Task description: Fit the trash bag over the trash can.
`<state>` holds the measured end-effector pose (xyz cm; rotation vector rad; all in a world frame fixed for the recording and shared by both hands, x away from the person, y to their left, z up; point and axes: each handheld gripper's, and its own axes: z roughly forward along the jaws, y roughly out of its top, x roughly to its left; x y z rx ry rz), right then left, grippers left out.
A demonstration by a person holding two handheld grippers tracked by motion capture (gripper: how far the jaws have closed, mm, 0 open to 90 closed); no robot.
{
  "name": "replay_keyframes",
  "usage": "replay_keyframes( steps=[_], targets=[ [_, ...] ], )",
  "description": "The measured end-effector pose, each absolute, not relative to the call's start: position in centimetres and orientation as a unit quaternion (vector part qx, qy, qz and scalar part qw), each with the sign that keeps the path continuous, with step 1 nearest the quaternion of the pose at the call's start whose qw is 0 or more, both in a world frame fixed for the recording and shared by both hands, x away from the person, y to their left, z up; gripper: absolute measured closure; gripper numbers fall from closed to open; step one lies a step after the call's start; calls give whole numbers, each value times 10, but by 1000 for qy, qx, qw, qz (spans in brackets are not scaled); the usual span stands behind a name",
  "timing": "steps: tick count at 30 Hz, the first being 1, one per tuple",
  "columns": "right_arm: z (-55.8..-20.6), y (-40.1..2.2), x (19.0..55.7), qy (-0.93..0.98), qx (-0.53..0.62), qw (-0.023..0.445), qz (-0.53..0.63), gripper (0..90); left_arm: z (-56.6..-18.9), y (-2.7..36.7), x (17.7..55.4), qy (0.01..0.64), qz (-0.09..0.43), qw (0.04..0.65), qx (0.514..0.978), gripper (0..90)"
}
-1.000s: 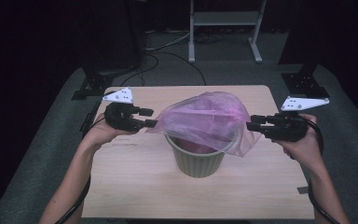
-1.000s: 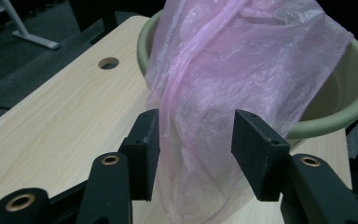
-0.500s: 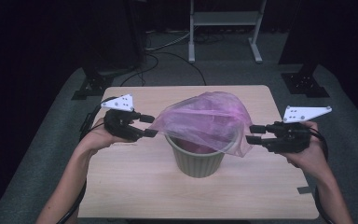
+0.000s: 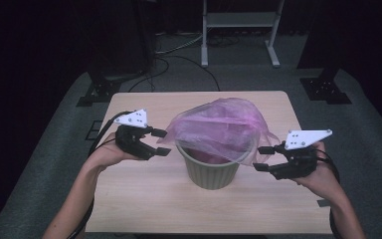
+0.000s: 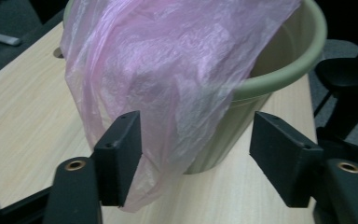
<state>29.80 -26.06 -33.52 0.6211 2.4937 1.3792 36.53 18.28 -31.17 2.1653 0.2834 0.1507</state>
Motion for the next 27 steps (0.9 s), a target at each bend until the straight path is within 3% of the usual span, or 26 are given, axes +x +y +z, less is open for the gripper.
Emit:
replay_keyframes(
  steps=[4,8,11,14,16,17,27],
  targets=[
    [-341,-252,299,854,212,152,450,425,-314,178,366,111,79,454,880,332],
    [-344,-242,300,857,209,178,436,469,-315,174,367,104,96,446,884,476],
    [-347,-235,300,857,209,188,431,563,-316,171,366,100,108,437,887,595],
    [-349,-228,298,856,219,202,422,741,-317,170,363,92,117,435,888,794],
    [-350,-227,298,853,229,192,429,861,-318,170,362,87,114,437,888,878],
    [-350,-227,298,852,234,186,430,900,-318,170,360,81,112,438,888,896],
    [-369,-222,300,871,237,112,416,900,-347,172,344,66,79,435,895,900]
  ],
)
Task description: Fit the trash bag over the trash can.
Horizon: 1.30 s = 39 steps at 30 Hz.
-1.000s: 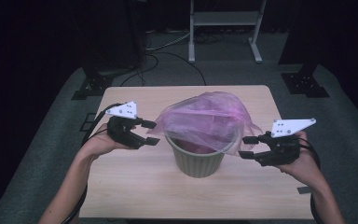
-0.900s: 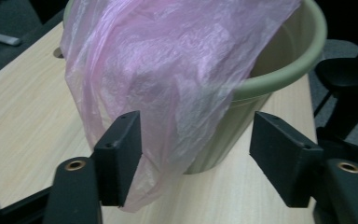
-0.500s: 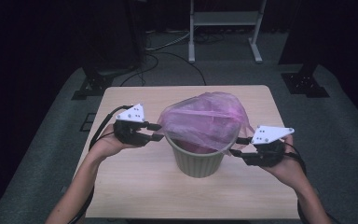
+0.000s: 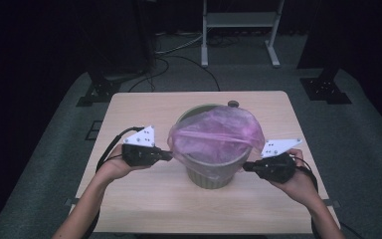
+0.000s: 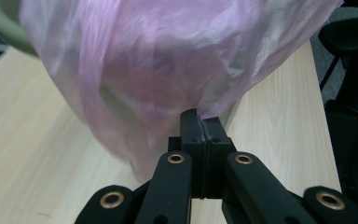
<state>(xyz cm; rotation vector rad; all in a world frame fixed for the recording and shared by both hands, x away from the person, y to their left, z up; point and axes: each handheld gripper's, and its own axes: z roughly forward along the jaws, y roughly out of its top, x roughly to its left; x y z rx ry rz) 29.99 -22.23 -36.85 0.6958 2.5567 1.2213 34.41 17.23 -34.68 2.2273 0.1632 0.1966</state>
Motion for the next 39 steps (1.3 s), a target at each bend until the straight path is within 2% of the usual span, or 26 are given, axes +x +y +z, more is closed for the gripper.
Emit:
replay_keyframes(
  steps=[13,14,15,16,18,20,31,34,39],
  targets=[
    [-409,-227,309,883,269,80,377,900,-398,175,349,101,48,423,899,900],
    [-410,-228,309,881,269,78,381,900,-398,175,348,102,49,426,898,883],
    [-409,-229,308,880,267,72,386,900,-398,177,346,106,44,426,897,785],
    [-407,-231,304,877,262,66,397,807,-396,179,344,102,43,429,897,722],
    [-401,-234,296,875,251,74,407,736,-392,185,339,102,49,430,896,622],
    [-394,-237,286,876,240,83,410,707,-387,192,334,106,48,431,895,551],
    [-363,-250,246,862,207,64,459,650,-362,218,310,101,47,438,892,453],
    [-356,-250,237,861,199,77,461,637,-357,222,306,100,52,439,891,445],
    [-336,-243,232,852,182,125,475,613,-344,221,307,104,74,454,882,428]
  ],
)
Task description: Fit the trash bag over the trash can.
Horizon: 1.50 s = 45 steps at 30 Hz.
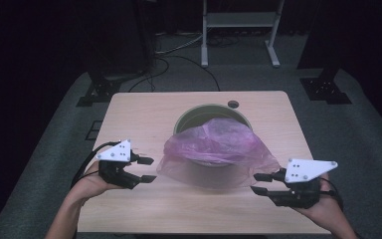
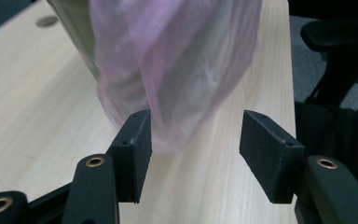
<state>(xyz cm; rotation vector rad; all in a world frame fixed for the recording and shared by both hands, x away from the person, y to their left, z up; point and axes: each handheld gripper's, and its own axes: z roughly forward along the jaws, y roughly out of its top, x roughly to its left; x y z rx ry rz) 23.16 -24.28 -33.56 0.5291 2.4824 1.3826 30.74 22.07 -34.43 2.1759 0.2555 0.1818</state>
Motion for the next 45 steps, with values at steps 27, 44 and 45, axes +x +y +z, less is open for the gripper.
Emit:
replay_keyframes(
  steps=[27,44,45],
  targets=[
    [-312,-210,264,858,181,185,443,900,-323,173,340,71,116,434,890,630],
    [-281,-227,277,822,213,116,516,900,-300,178,342,71,137,442,883,871],
    [-278,-228,279,819,216,115,519,900,-298,178,343,73,140,444,882,875]
  ],
)
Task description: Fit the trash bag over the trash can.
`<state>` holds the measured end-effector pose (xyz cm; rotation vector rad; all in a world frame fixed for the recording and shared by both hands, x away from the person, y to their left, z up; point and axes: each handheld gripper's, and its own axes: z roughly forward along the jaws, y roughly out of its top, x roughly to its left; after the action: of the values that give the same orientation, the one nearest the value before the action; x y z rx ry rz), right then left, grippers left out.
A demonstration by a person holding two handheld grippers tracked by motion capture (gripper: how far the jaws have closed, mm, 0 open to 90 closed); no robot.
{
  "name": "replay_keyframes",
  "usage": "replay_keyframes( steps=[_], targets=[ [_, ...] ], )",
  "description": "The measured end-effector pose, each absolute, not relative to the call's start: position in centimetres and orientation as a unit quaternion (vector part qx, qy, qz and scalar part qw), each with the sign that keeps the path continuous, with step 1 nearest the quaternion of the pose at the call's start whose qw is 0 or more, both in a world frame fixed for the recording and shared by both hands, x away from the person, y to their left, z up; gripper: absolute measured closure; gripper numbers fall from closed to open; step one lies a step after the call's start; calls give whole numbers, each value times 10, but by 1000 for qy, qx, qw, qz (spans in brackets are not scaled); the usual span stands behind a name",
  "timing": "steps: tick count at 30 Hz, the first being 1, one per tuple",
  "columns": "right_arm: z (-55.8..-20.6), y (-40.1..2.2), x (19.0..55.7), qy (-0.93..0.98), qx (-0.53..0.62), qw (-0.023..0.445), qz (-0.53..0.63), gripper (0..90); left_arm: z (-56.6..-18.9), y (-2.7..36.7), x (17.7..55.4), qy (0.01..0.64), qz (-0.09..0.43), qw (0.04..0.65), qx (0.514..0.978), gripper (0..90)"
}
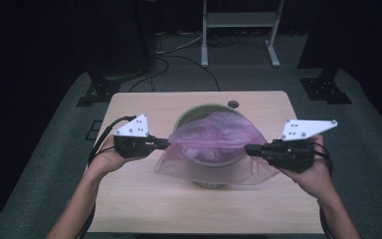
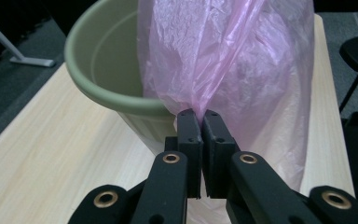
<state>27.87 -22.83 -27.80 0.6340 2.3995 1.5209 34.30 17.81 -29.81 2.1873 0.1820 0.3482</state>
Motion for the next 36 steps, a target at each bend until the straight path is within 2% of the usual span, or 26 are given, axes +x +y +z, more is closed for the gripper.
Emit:
replay_keyframes(
  steps=[12,22,29,36],
  targets=[
    [-265,-228,327,820,264,132,490,900,-286,170,376,107,153,433,882,895],
    [-287,-225,381,816,328,142,454,900,-301,159,412,150,162,407,886,899],
    [-298,-226,400,793,367,153,461,900,-313,153,426,177,157,416,878,900],
    [-297,-226,404,775,377,182,474,900,-310,151,432,189,164,425,870,899]
  ],
)
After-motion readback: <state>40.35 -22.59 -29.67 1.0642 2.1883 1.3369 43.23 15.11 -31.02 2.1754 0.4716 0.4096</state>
